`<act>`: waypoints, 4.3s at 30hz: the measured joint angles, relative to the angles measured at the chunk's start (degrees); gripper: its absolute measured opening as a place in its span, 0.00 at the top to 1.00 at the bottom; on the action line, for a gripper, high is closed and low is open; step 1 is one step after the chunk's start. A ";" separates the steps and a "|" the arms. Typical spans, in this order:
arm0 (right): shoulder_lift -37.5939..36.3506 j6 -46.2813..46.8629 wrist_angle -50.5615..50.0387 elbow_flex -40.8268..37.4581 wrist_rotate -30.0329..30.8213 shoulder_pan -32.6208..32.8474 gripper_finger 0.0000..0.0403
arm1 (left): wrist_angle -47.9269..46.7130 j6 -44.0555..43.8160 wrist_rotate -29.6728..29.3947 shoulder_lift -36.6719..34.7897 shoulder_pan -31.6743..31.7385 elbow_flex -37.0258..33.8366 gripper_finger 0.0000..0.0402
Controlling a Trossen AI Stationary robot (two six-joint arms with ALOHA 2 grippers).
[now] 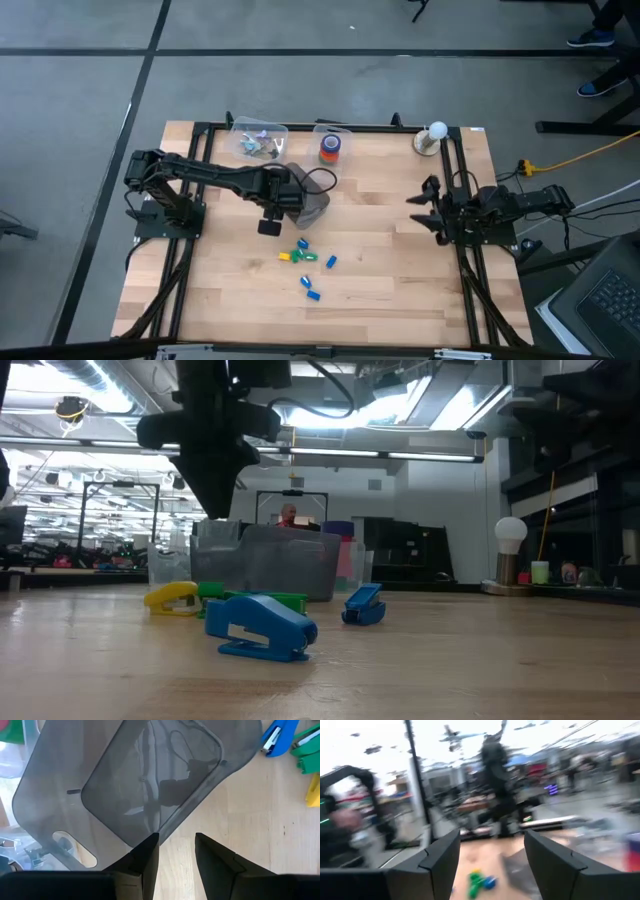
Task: Pick and place Stapler, Stapler remover, tape
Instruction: Move the black bin to the center of the table, then put the yellow stapler into the black bin
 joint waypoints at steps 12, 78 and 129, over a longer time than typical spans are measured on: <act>0.11 0.13 -9.93 0.07 -8.06 0.00 0.44 | -0.01 -0.02 0.00 0.00 0.67 -0.01 0.70; 0.52 -19.92 -12.23 0.96 -7.19 0.00 0.44 | 20.45 -10.90 6.25 0.87 0.27 -12.90 0.96; 0.55 -19.94 -12.26 0.94 -7.63 0.00 0.44 | 21.09 -18.94 -1.57 -0.63 -25.34 -6.57 0.69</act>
